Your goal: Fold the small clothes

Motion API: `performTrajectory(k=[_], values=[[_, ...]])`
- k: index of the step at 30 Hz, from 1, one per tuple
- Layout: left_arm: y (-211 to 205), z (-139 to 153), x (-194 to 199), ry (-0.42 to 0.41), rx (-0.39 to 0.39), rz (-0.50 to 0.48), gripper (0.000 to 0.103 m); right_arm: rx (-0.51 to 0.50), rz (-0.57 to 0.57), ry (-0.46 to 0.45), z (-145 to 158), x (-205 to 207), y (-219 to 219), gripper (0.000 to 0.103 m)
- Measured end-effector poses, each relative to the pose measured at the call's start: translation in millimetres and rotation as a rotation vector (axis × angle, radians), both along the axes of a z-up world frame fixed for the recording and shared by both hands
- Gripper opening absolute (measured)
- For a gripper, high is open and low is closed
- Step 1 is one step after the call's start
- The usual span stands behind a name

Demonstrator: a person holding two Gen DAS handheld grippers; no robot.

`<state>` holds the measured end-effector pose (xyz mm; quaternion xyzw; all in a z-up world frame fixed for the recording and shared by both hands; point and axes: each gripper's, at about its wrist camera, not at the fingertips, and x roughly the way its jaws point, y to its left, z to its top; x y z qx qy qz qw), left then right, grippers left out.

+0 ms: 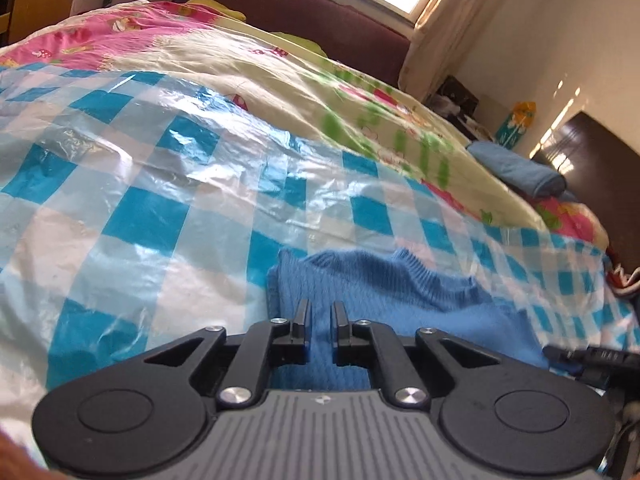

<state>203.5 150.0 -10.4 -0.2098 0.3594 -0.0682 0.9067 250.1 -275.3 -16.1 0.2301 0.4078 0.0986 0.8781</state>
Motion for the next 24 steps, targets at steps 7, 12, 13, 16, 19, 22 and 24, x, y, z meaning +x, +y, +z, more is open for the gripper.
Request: performTrajectory(k=[7,12,13,16,19,22,24], values=[[-11,-10,0,0.024,0.058,-0.036,0.038,-0.117,0.006,-0.077,22,-5,18,0.03],[-20,-10,4,-0.003,0.122,-0.035,0.018,-0.109,0.232,-0.116,42,-6,79,0.03],[-19,-9,5,-0.009,0.111,-0.037,0.017,-0.113,0.278,-0.116,41,-5,96,0.03],[-17,-5,6,-0.029,0.1,-0.031,0.015,-0.142,0.384,-0.092,29,3,139,0.031],[-12,-4,8,-0.04,0.072,-0.021,0.015,-0.239,0.374,-0.028,-5,14,161,0.027],[-10,-2,7,-0.063,0.067,-0.018,0.015,-0.187,0.309,-0.025,-14,14,148,0.019],[-8,-3,5,-0.08,0.045,-0.014,0.015,-0.173,0.265,-0.029,-6,11,141,0.016]])
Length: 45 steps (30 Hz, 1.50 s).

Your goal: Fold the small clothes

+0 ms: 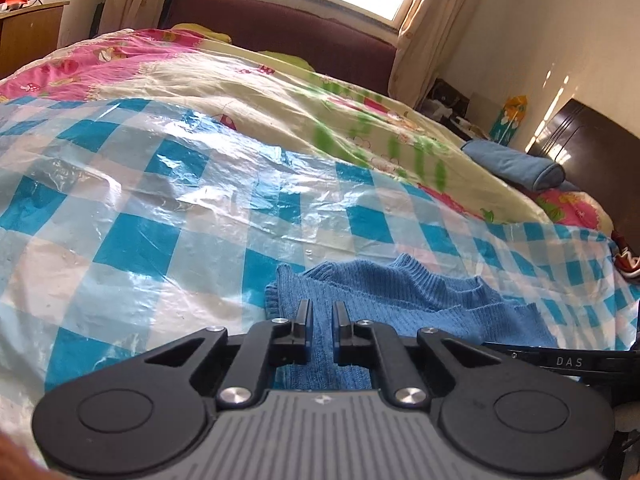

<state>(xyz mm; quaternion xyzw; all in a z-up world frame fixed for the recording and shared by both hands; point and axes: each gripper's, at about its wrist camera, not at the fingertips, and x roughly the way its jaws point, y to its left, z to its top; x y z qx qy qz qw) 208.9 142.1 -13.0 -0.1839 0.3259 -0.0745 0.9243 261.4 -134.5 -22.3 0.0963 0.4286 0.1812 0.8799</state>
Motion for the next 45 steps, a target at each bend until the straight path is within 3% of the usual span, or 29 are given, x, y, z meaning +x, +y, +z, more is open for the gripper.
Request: performTrajectory(k=[5,8,10,12,16,18,22,27,32,37,41,45], values=[[1,-7,3,0.01,-0.035,-0.011,0.015,-0.04,0.044,-0.041,16,-5,12,0.026],[1,-8,11,0.019,-0.044,-0.023,0.015,-0.014,0.13,-0.059,22,-9,34,0.026],[2,-7,16,0.03,-0.03,-0.001,0.015,-0.058,0.187,-0.056,16,-7,51,0.024],[8,-5,15,0.019,-0.014,0.03,0.015,-0.112,0.15,-0.013,0,4,60,0.02],[27,-3,-1,0.016,-0.034,0.101,0.015,-0.033,0.044,0.012,3,13,47,0.018],[32,-2,-15,0.017,-0.057,0.12,0.015,-0.046,0.063,-0.015,10,7,50,0.026],[27,0,-47,0.004,-0.055,0.134,0.016,-0.029,0.11,-0.039,18,-1,63,0.026],[9,-1,-81,-0.004,-0.106,0.101,0.023,0.001,0.168,-0.032,18,2,89,0.026],[-13,-20,-90,0.053,-0.134,0.056,0.026,-0.103,0.166,-0.022,-5,17,110,0.022],[-17,-30,-92,0.059,-0.112,0.059,0.027,-0.047,0.087,0.005,-4,27,105,0.021],[-16,-30,-96,0.042,-0.112,0.061,0.028,-0.034,0.09,-0.033,10,9,98,0.024],[-16,-34,-95,0.048,-0.116,0.037,0.032,0.008,0.034,-0.046,20,-18,62,0.024]])
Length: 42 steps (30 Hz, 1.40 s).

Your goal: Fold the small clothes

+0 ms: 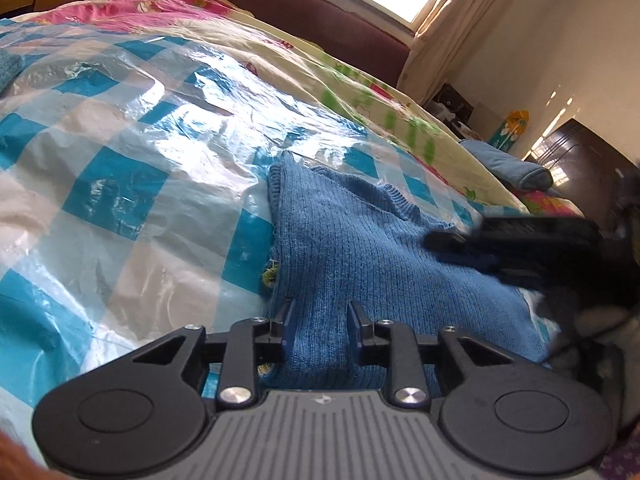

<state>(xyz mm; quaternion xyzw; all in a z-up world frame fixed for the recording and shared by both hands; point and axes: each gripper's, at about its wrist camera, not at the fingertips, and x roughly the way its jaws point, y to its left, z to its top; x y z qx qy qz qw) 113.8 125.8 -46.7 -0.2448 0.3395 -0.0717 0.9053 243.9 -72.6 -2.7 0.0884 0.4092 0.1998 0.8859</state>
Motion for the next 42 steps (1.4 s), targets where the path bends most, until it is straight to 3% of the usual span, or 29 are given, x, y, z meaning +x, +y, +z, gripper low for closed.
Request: performTrajectory(k=[5,9,15,18,22,27,31,39,42], values=[[-1,-1,2,-0.005,0.004,-0.01,0.036,-0.024,-0.19,-0.02,1,-37,-79,0.024],[-5,-4,4,0.002,0.027,-0.023,0.039,-0.156,-0.267,0.006,-17,-55,-123,0.021],[-3,0,-4,0.0,0.013,0.011,0.039,-0.088,-0.326,-0.018,0,-68,-135,0.026],[2,4,-13,0.02,-0.045,0.059,0.039,-0.093,-0.305,-0.023,8,-69,-124,0.026],[7,4,-23,0.051,-0.129,0.12,0.041,-0.076,-0.181,0.004,20,-61,-91,0.03],[13,-2,-22,0.066,-0.134,0.143,0.047,-0.098,0.004,0.011,34,-42,-14,0.037],[22,-11,-21,0.082,-0.2,0.141,0.047,-0.149,0.105,0.003,35,-28,39,0.04],[17,-9,-19,0.074,-0.184,0.115,0.049,-0.15,0.206,0.032,24,-17,78,0.04],[15,-9,-17,0.076,-0.183,0.102,0.05,-0.18,0.257,0.085,20,-2,107,0.051]])
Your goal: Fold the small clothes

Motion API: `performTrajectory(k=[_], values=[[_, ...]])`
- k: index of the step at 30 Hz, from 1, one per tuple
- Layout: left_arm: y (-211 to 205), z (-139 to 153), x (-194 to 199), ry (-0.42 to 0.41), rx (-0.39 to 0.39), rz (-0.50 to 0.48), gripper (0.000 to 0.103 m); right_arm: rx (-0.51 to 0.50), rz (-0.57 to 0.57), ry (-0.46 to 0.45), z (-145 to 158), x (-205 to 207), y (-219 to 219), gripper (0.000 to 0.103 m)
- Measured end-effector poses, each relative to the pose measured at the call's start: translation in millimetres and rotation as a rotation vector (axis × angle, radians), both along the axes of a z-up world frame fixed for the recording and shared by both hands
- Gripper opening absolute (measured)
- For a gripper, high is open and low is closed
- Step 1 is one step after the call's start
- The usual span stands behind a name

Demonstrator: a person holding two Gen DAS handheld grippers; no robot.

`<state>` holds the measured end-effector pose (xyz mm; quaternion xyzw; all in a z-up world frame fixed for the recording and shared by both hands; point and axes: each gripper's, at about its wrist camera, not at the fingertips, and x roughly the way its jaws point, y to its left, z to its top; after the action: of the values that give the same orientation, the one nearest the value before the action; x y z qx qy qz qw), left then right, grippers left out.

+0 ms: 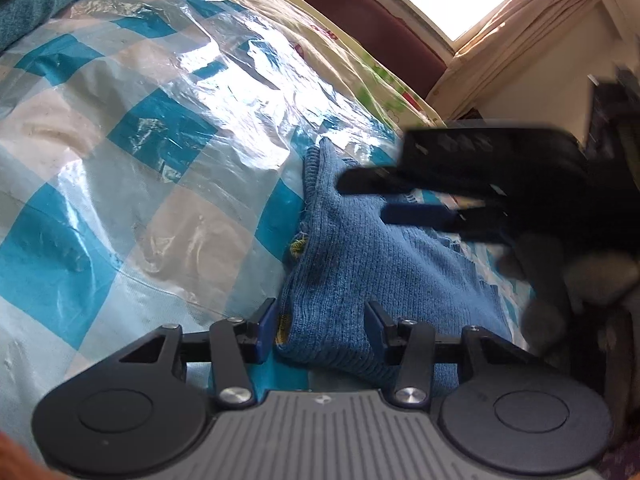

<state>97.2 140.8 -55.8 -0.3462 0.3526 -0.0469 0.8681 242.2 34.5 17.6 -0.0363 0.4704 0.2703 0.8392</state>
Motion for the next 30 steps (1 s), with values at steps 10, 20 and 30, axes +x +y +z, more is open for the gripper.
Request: performTrajectory(k=[10,20,30], values=[[0,-3,0,0.003,-0.031,-0.004,0.051,-0.274,0.06,0.036,-28,30,65,0.058],[-22,-1,3,-0.014,0.07,-0.03,0.068,-0.328,0.062,0.001,-36,31,42,0.037],[-30,6,6,0.017,0.09,-0.006,0.029,-0.084,0.015,0.042,-13,24,-4,0.016]])
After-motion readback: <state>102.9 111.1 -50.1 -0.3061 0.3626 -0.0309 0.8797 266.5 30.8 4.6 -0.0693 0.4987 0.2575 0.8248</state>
